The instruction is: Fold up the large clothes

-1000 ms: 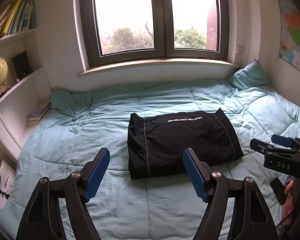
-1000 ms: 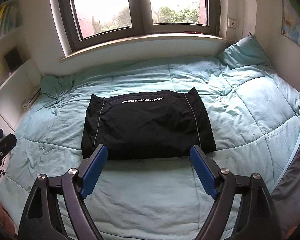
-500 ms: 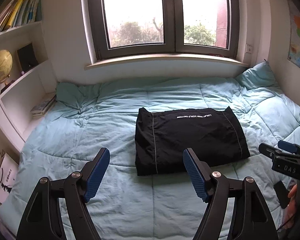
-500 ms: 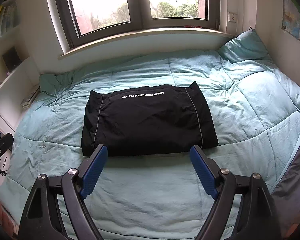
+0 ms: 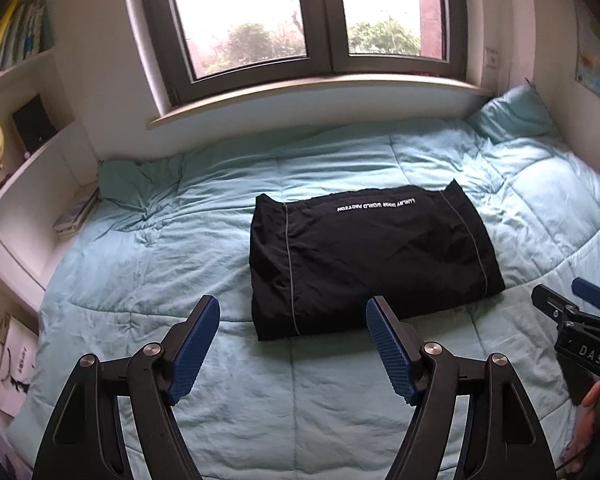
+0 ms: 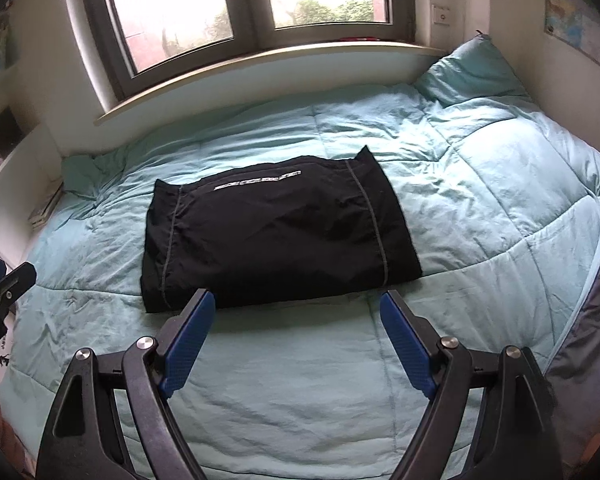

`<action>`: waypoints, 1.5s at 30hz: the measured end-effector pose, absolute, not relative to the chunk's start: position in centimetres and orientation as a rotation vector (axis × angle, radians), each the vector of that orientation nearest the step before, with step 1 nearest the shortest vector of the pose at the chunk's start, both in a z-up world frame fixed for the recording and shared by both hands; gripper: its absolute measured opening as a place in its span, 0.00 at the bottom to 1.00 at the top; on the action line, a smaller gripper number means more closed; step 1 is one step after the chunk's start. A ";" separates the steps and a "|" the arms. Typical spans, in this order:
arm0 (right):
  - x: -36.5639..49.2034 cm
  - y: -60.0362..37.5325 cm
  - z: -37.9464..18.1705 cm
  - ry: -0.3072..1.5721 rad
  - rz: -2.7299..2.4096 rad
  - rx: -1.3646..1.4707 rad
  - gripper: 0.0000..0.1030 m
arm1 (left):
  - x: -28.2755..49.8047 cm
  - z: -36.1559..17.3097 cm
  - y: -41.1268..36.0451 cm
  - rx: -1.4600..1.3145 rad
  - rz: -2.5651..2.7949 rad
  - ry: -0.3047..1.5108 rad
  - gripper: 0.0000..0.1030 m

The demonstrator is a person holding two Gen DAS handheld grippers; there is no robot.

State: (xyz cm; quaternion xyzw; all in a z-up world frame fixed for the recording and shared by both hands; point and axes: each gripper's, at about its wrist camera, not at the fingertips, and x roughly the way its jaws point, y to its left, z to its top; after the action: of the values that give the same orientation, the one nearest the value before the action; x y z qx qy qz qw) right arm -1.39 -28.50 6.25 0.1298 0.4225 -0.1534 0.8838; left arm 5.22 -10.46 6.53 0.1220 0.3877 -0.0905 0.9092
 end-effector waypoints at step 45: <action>0.9 -30.9 2.6 0.955 -0.355 0.238 0.84 | 8.2 2.4 -12.2 0.316 -0.195 0.886 0.75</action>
State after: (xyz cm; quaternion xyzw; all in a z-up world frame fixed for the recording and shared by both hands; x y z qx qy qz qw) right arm 0.91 -30.86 2.55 0.1138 0.4561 -0.1693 0.8662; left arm 8.16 -12.15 2.38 0.1521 0.4261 -0.0938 0.8869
